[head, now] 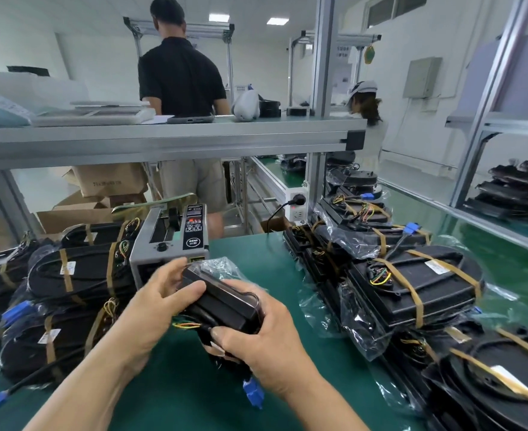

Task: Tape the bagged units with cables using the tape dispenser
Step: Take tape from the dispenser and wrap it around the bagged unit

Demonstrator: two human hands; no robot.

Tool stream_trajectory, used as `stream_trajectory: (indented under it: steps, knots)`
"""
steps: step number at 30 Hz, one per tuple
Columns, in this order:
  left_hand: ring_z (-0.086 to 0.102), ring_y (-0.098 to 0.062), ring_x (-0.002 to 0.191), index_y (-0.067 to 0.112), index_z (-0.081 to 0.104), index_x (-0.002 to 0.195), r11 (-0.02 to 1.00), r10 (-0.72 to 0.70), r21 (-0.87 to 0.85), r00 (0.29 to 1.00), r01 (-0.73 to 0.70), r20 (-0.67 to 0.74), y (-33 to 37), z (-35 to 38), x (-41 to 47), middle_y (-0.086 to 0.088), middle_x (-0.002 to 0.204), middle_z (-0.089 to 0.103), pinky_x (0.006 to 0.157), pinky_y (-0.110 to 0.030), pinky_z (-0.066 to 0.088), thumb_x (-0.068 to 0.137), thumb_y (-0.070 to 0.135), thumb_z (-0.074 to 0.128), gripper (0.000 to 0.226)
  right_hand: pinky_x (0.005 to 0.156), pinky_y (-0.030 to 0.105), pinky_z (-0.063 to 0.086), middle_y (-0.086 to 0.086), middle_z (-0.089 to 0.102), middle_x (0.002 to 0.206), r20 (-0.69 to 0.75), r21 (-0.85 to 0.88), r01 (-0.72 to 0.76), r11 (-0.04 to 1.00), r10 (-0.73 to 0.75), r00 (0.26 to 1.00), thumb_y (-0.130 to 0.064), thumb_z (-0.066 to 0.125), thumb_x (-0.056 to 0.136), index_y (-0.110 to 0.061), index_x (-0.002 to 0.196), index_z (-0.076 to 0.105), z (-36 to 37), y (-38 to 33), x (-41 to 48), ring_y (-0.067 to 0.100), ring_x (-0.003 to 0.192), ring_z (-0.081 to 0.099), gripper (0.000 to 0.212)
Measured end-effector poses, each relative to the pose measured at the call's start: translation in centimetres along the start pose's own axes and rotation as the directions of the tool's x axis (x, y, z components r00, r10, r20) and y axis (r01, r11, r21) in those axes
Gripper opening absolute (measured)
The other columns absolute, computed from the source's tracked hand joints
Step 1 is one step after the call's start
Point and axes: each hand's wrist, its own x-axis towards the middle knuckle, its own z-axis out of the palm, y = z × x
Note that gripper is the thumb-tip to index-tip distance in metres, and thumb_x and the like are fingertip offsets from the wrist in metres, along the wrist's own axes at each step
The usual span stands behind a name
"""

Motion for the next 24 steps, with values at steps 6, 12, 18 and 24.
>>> stream_trajectory:
  steps: [6,12,18,24]
  knots:
    - [0.072,-0.031,0.092,0.008,0.073,0.107,0.962,0.034,-0.273,0.997,-0.015,0.065,-0.8,0.5,-0.2,-0.024,0.109,0.072,0.073,-0.033,0.06,0.068,0.039,0.08,0.05,0.097,0.03,0.055,-0.005,0.073,0.118,-0.012,0.109,0.031,0.994,-0.03,0.999,-0.021,0.076,0.066,-0.044,0.116,0.068,1.3,1.1,-0.8,0.012,0.112,0.068,0.055]
    - [0.072,-0.004,0.08,0.037,0.075,0.095,0.893,0.235,0.373,0.968,-0.252,0.093,2.8,0.0,-0.6,0.009,0.089,0.077,0.069,-0.017,0.052,0.058,0.06,0.072,0.044,0.102,0.032,0.051,-0.006,0.067,0.131,0.157,0.099,-0.131,0.986,0.115,0.981,-0.026,0.085,0.062,-0.027,0.133,0.057,-1.9,1.8,-0.1,0.013,0.122,0.063,0.076]
    - [0.06,0.006,0.092,0.058,0.064,0.085,0.706,0.265,0.639,0.95,-0.306,0.162,0.9,2.0,-1.6,0.026,0.09,0.066,0.088,-0.026,0.049,0.05,0.069,0.068,0.036,0.107,0.03,0.046,-0.008,0.068,0.13,0.21,-0.146,-0.108,0.983,0.137,0.968,-0.023,0.088,0.067,-0.029,0.137,0.056,-4.0,1.4,0.6,0.01,0.123,0.062,0.077]
    - [0.055,-0.008,0.104,0.047,0.066,0.1,0.669,0.374,0.564,0.875,-0.484,0.308,-1.0,4.0,-2.4,0.018,0.098,0.059,0.096,-0.035,0.041,0.071,0.07,0.057,0.038,0.096,0.024,0.05,-0.002,0.07,0.122,0.394,-0.143,-0.16,0.977,0.205,0.896,0.002,0.082,0.075,-0.023,0.129,0.06,-4.6,1.8,-0.3,0.009,0.116,0.064,0.063]
